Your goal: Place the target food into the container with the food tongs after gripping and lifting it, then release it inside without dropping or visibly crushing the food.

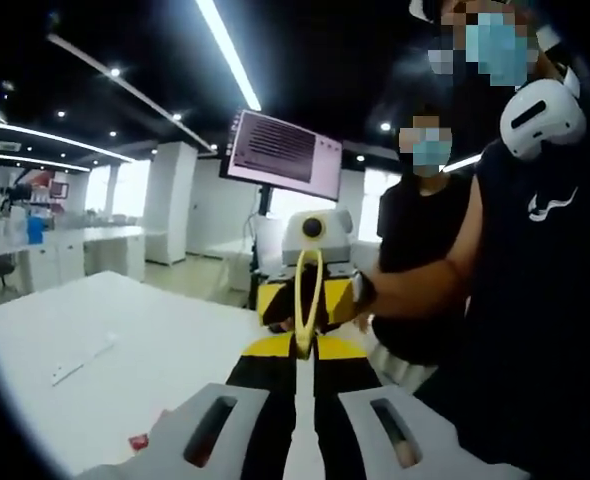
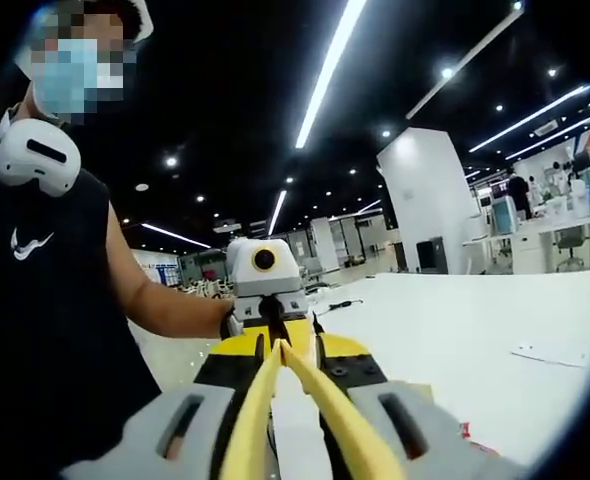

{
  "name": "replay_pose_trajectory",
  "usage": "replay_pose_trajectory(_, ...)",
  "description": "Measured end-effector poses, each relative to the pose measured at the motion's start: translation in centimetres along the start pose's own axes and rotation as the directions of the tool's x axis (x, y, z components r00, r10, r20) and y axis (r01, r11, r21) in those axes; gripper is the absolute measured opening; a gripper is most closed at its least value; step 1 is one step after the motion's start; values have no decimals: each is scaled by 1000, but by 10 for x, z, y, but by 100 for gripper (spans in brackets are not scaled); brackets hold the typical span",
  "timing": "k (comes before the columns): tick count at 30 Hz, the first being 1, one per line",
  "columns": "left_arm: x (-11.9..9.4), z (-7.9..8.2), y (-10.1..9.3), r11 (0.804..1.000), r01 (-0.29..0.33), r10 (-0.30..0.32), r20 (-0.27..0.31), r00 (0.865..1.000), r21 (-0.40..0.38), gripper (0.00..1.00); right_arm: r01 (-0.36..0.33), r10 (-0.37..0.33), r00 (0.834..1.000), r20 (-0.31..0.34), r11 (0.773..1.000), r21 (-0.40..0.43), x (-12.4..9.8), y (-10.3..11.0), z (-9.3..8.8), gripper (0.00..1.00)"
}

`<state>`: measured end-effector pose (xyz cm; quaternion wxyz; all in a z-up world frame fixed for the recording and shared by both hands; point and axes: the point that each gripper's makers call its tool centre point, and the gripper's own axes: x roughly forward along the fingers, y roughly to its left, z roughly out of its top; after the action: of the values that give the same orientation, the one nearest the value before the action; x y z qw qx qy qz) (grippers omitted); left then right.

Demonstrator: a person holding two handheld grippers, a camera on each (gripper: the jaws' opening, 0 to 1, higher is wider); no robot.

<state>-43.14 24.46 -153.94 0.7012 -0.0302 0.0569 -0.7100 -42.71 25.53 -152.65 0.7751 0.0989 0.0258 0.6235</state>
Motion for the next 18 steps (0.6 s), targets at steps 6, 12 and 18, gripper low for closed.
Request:
replay_pose_trajectory(6, 0, 2, 1, 1000, 6, -6, 12, 1000, -22, 0, 2, -2, 1000, -1, 1000, 1, -2, -1, 2, 15)
replay_pose_trajectory(12, 1, 0, -1, 999, 13, -13, 5, 1000, -32, 0, -12, 12, 1000, 6, 1000, 13, -2, 2, 1, 16)
replay_pose_trajectory(18, 1, -1, -3, 999, 30, -30, -15, 999, -34, 0, -22, 22, 1000, -5, 1000, 11, 1, 5, -2, 18)
